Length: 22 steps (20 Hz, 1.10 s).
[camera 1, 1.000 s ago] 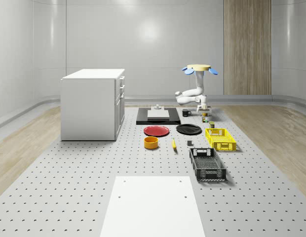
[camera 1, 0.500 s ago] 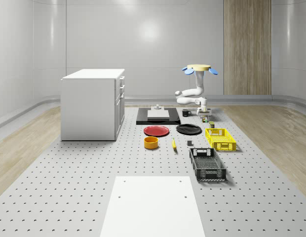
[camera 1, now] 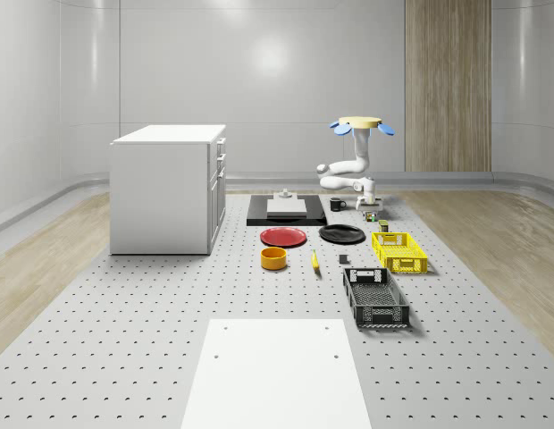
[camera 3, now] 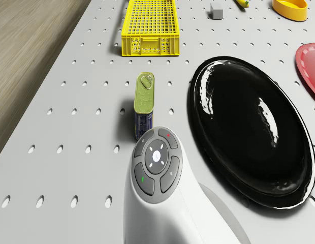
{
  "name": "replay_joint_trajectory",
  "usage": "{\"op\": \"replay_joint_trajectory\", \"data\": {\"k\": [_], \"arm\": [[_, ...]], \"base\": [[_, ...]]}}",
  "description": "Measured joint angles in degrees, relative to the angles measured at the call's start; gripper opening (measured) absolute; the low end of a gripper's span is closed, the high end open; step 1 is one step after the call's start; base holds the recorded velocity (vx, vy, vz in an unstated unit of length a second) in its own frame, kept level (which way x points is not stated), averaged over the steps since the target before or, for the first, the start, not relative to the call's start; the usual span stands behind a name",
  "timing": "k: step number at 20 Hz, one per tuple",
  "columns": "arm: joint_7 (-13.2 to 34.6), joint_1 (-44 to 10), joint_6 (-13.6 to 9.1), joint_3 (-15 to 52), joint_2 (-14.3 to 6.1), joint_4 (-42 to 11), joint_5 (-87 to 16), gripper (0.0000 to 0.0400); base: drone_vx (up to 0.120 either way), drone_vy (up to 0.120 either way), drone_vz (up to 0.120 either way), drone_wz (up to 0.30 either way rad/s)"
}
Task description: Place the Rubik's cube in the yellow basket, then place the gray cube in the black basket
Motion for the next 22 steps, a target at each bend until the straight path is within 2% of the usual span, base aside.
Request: {"op": "replay_joint_trajectory", "data": {"k": [6,12,22], "arm": [[0.29,-1.10,0.40,0.42,-0.13,0.85,0.35,0.0400],[0.55,-1.85,0.83,0.78,-0.45,1.35,0.74,0.0345],[0.91,-2.42,1.62,1.06,-1.25,1.56,1.23,0.0327]], "base": [[0.000,0.000,0.000,0.000],[0.000,0.000,0.000,0.000],[0.000,0.000,0.000,0.000]]}}
